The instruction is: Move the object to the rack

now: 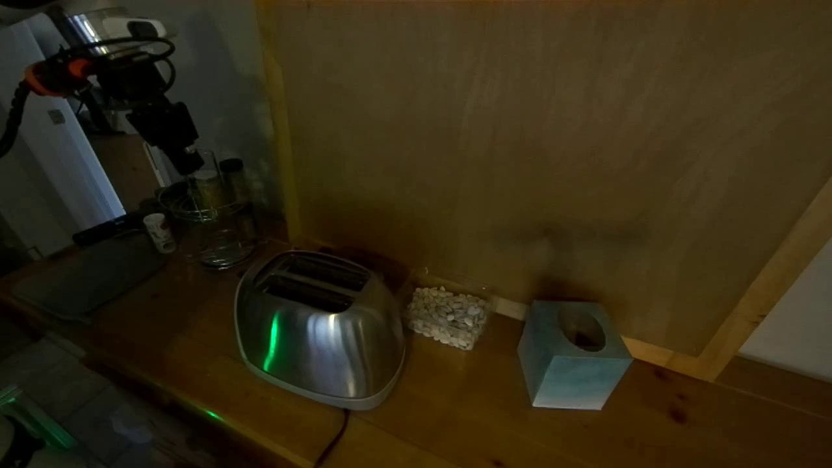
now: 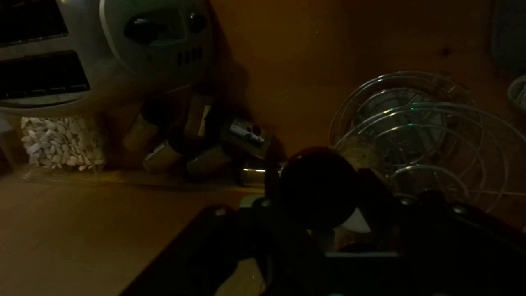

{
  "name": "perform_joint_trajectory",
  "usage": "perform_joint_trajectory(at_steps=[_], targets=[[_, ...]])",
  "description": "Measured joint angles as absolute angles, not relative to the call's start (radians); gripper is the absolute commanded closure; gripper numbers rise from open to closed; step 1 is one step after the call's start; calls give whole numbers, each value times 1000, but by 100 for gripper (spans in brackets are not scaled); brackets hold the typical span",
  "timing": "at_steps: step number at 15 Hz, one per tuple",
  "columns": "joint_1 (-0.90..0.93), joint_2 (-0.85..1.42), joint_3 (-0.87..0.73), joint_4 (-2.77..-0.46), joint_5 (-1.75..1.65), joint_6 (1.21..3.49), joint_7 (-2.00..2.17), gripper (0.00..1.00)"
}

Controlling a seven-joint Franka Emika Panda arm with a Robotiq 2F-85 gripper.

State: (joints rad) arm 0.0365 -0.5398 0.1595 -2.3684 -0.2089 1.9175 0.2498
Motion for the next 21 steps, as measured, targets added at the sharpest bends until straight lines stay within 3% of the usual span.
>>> perform_joint_trajectory(at_steps=[21], targets=[[57, -377, 134, -2310, -202, 2047, 138, 76]])
